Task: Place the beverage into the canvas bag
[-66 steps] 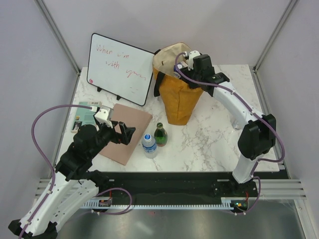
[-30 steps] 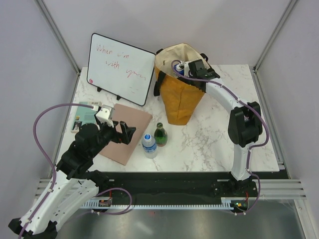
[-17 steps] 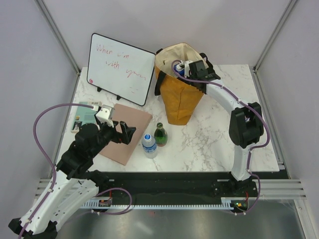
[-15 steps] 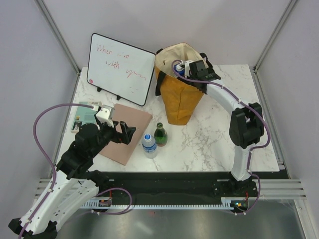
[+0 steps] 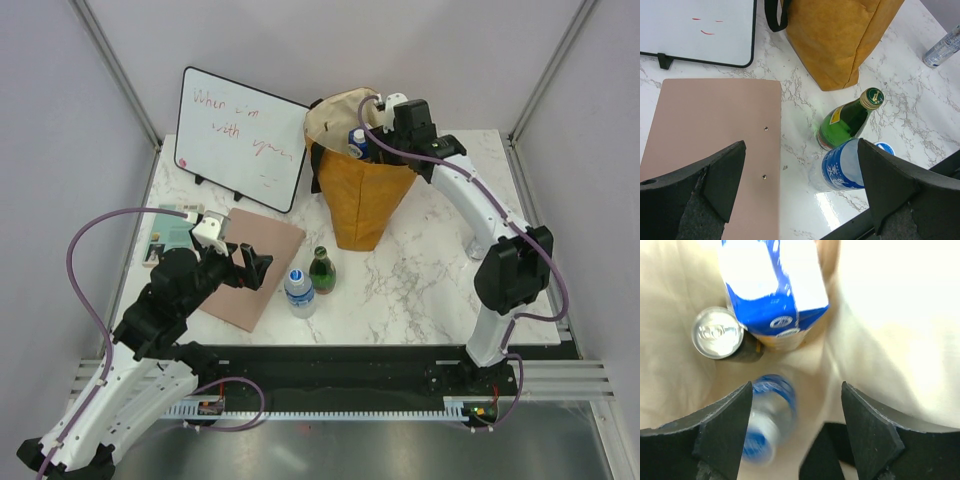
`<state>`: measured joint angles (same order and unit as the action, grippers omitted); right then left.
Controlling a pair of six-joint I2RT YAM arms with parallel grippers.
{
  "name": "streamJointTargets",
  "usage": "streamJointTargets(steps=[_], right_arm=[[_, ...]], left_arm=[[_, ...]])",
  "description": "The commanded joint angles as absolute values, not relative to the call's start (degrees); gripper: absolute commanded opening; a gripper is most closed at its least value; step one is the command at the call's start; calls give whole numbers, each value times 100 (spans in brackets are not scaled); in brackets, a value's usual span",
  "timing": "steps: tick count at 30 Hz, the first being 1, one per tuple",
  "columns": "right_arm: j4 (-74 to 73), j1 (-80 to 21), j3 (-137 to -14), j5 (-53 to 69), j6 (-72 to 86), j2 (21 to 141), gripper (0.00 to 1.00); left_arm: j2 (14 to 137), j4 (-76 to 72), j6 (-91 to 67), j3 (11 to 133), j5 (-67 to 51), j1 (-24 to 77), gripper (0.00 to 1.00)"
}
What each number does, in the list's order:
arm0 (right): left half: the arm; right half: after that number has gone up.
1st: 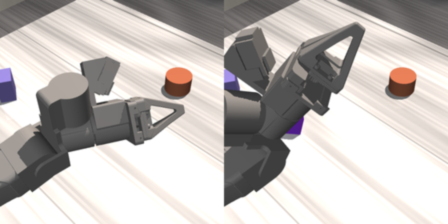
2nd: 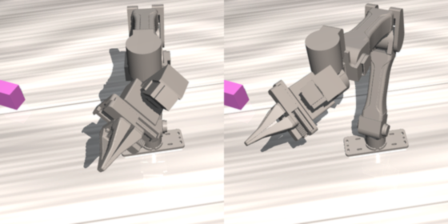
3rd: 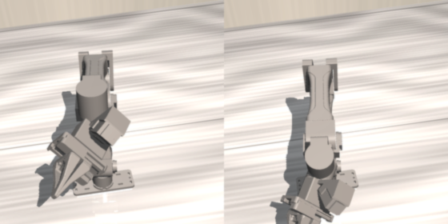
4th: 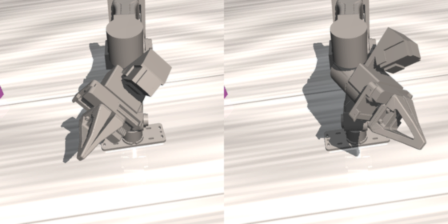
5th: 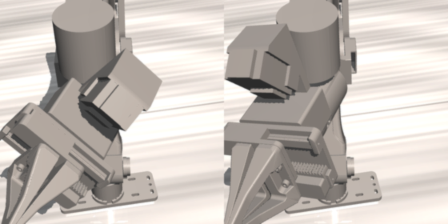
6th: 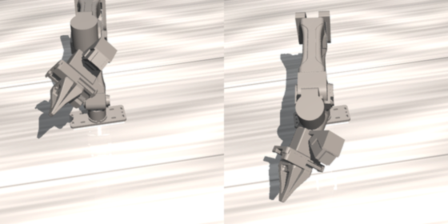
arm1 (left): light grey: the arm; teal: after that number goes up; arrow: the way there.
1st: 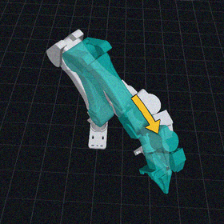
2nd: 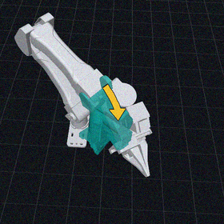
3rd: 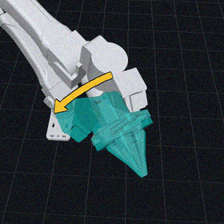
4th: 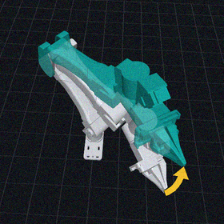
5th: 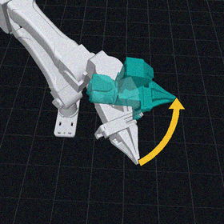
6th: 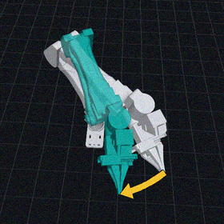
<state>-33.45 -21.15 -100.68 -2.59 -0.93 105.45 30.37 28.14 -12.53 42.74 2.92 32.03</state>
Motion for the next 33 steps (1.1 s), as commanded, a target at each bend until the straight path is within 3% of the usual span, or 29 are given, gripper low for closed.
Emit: streamJointTargets(steps=[1, 8, 16, 21, 33], right_arm=[[-3559, -2109, -10529, -510, 0, 10134, 79], [-3981, -2109, -11144, -501, 386, 9915, 79], [-4262, -2066, -10987, -1518, 1221, 9133, 79], [-4411, -1890, -10346, -2196, 1792, 8403, 79], [-5054, -361, -8210, -3216, 2548, 7427, 82]], left_arm=[[3041, 2610, -1143, 4280, 343, 3243, 100], [3024, 2602, -1143, 4272, 325, 3243, 100], [2997, 2610, -1143, 4271, 308, 3243, 100], [2997, 2610, -1151, 4280, 264, 3243, 100], [3032, 2602, -1160, 4298, 132, 3243, 100]])
